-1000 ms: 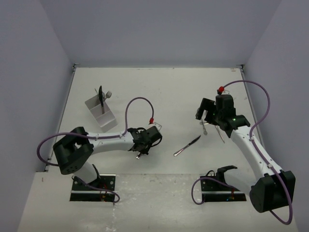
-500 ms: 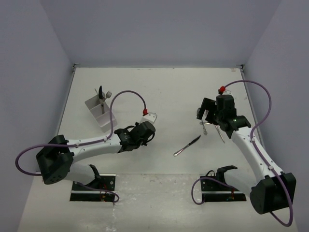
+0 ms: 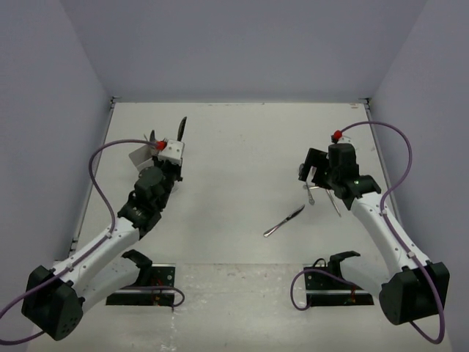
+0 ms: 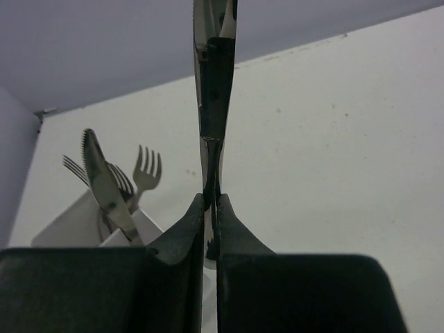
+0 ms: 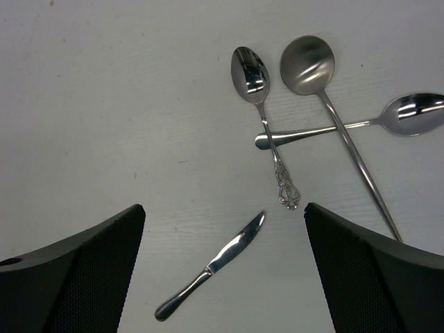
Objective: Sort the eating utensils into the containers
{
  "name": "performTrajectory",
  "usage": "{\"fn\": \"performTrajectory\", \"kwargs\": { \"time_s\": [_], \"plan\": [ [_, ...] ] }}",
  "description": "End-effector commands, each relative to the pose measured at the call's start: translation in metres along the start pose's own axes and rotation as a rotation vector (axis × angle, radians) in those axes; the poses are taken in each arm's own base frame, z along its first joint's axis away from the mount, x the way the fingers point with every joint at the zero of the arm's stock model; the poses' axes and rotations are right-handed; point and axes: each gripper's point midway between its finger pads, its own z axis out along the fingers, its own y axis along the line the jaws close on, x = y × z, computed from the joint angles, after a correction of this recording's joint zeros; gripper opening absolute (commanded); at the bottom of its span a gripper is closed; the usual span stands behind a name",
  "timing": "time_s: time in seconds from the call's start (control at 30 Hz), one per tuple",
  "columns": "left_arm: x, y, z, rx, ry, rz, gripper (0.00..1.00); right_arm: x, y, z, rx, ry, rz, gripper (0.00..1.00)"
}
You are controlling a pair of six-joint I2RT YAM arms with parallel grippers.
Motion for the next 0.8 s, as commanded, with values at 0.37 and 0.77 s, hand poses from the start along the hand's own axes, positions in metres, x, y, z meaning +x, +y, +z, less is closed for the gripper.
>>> {"fn": "performTrajectory", "kwargs": {
  "time_s": [0.37, 0.77],
  "plan": [
    [0.016, 0.088, 0.018, -0.036, -0.147, 0.218, 0.00, -0.018, -0.007, 0.001, 0.083, -0.010, -0.028, 0.99],
    [0.066, 0.094, 0.028, -0.018, 0.020, 0.154, 0.00, -0.019, -0.010, 0.004, 0.111, -0.003, -0.025, 0.99]
  ]
}}
